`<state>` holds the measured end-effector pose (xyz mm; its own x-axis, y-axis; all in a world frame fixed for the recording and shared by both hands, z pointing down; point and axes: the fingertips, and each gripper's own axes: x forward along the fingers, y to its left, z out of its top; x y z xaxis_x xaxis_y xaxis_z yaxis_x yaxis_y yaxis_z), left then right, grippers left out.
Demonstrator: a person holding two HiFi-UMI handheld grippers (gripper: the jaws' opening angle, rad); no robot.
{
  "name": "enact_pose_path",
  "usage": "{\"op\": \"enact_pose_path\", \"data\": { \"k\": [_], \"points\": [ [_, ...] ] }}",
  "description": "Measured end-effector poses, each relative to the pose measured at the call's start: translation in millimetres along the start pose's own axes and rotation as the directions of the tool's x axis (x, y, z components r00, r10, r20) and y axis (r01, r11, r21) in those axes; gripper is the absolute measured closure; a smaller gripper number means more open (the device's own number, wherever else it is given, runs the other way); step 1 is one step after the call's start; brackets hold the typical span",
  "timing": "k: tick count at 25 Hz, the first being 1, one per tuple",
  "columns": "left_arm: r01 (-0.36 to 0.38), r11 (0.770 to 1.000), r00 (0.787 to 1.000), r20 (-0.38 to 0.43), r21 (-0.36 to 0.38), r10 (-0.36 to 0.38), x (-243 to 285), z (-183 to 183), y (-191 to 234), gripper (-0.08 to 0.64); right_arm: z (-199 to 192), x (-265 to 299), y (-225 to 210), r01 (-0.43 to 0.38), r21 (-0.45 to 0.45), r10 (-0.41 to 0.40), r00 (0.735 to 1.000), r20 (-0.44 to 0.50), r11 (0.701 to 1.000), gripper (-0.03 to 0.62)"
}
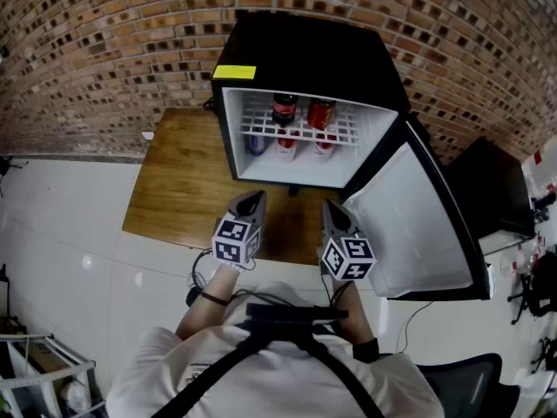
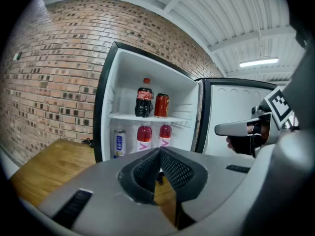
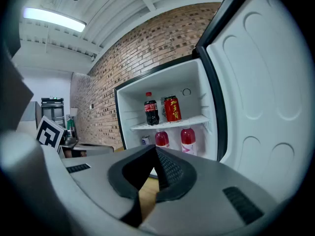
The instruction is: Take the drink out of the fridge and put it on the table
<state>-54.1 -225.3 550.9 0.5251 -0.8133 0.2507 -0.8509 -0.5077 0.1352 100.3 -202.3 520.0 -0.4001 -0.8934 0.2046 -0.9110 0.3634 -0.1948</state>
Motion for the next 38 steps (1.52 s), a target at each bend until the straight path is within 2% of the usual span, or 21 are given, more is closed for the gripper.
{"op": "enact_pose_path", "data": {
  "k": [6, 9, 11, 13, 16, 19, 22, 27, 30, 34, 38],
  "points": [
    [0.012, 1.0, 1.0, 0.013, 0.011, -0.012, 3.4, 3.9, -1.7, 0.557, 1.9, 0.6, -1.0, 0.001, -0.002, -0.001, 1.0, 0.001, 1.0, 0.581],
    [0.003, 0.999, 1.0, 0.02, 0.053, -0.004, 11.6, 17.2, -0.8, 0.533, 2.4, 0.0, -2.0, 0.001, 0.0, -0.001, 1.0, 0.002, 1.0, 0.583],
    [0.009, 0.997, 1.0, 0.023, 0.079, -0.011, 24.8, 34.8, 1.0, 0.403, 3.7, -0.1, -2.9, 0.002, 0.001, -0.002, 1.0, 0.005, 1.0, 0.581],
    [0.009, 0.995, 0.999, 0.037, 0.103, -0.013, 40.8, 58.9, 4.6, 0.334, 4.3, -0.5, -3.4, 0.003, 0.0, -0.003, 1.0, 0.009, 1.0, 0.581],
    [-0.013, 0.992, 0.997, 0.072, 0.127, 0.004, 65.2, 96.4, 13.7, 0.248, 4.1, -2.6, -4.4, 0.009, 0.001, -0.009, 1.0, 0.015, 1.0, 0.581],
    [-0.047, 0.988, 0.995, 0.098, 0.148, 0.033, 90.6, 128.7, 24.3, 0.204, 6.4, -6.0, -8.8, 0.023, 0.004, -0.023, 1.0, 0.021, 1.0, 0.581],
    [-0.084, 0.984, 0.992, 0.101, 0.155, 0.069, 114.1, 152.2, 34.5, 0.178, 8.7, -9.1, -15.5, 0.038, 0.007, -0.039, 0.999, 0.026, 0.999, 0.581],
    [-0.115, 0.979, 0.992, 0.069, 0.169, 0.105, 147.8, 172.7, 47.9, 0.178, 10.9, -12.1, -20.7, 0.052, 0.006, -0.052, 0.998, 0.035, 0.999, 0.581],
    [-0.116, 0.977, 0.993, 0.032, 0.181, 0.112, 161.4, 174.3, 52.4, 0.178, 10.3, -14.0, -22.8, 0.058, 0.01, -0.058, 0.998, 0.039, 0.998, 0.581],
    [-0.11, 0.981, 0.993, -0.015, 0.161, 0.114, 173.5, 170.9, 59.0, 0.178, 11.2, -15.5, -25.2, 0.064, 0.014, -0.064, 0.997, 0.042, 0.998, 0.581],
    [-0.104, 0.981, 0.994, -0.022, 0.166, 0.109, 178.5, 169.3, 60.2, 0.201, 13.0, -16.2, -25.4, 0.068, 0.016, -0.069, 0.997, 0.043, 0.998, 0.581]
  ]
}}
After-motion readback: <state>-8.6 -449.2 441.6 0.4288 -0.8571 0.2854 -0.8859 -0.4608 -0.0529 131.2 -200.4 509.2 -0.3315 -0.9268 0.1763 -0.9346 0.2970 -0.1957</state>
